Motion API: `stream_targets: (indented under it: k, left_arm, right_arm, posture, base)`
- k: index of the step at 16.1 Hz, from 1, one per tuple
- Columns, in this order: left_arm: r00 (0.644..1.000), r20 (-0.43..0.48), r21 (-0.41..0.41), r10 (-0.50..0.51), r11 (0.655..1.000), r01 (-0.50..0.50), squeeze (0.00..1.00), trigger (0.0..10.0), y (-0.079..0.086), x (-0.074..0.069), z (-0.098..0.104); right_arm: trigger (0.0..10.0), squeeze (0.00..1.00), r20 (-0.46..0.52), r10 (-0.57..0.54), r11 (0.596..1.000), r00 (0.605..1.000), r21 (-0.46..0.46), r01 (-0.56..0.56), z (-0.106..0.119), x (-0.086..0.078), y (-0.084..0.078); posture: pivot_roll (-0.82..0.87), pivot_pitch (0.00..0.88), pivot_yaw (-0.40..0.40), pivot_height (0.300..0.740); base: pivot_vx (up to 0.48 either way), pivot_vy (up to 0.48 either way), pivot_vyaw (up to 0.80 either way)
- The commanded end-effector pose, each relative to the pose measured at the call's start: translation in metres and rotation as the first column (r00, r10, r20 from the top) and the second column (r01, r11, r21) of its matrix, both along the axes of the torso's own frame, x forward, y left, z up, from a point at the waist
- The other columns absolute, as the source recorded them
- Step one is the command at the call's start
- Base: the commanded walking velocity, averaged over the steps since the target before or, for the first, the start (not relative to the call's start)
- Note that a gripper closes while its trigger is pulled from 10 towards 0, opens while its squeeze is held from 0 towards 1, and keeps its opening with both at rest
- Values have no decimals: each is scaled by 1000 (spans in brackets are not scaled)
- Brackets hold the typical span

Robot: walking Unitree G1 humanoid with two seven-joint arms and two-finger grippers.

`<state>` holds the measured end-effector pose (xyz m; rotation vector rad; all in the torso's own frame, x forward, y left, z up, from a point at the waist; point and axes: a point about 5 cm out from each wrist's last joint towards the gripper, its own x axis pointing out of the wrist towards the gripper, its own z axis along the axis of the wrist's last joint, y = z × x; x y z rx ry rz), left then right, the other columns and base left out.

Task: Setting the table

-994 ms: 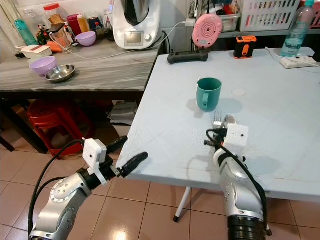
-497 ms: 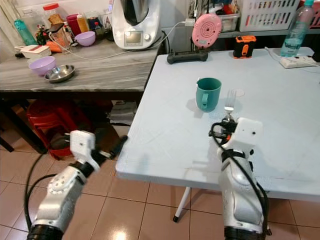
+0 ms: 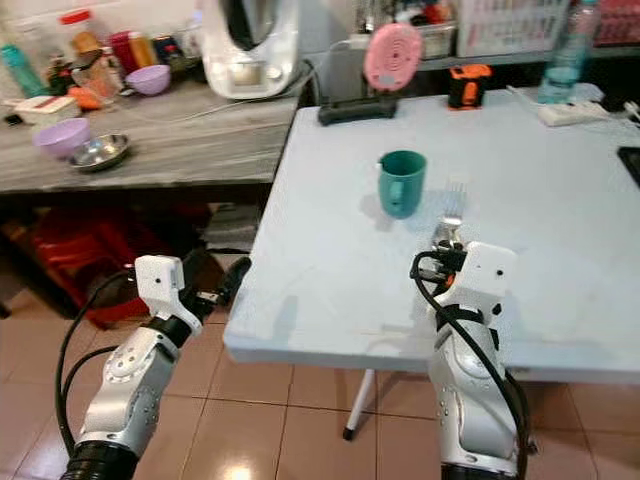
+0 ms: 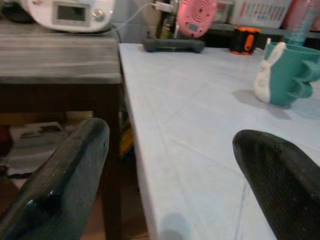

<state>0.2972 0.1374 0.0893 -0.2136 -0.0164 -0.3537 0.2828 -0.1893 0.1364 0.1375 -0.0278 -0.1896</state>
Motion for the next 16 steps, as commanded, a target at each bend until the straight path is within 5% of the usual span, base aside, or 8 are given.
stream_targets:
  k: [1, 16]
  left_arm:
    - [1000, 6, 15, 15, 1000, -15, 0, 10000, 6, 1, 0]
    - [1000, 22, 27, 5, 1000, -6, 0, 10000, 4, 6, 2]
  right_arm:
    - [10000, 0, 28, 15, 1000, 1000, 2, -15, 6, 1, 6]
    - [10000, 0, 50, 24, 1000, 998, 5, -24, 5, 1, 12]
  posture:
    - [-143, 0, 136, 740]
    - [-141, 0, 149, 740]
  base:
    - [0, 277, -538]
    - [0, 385, -32]
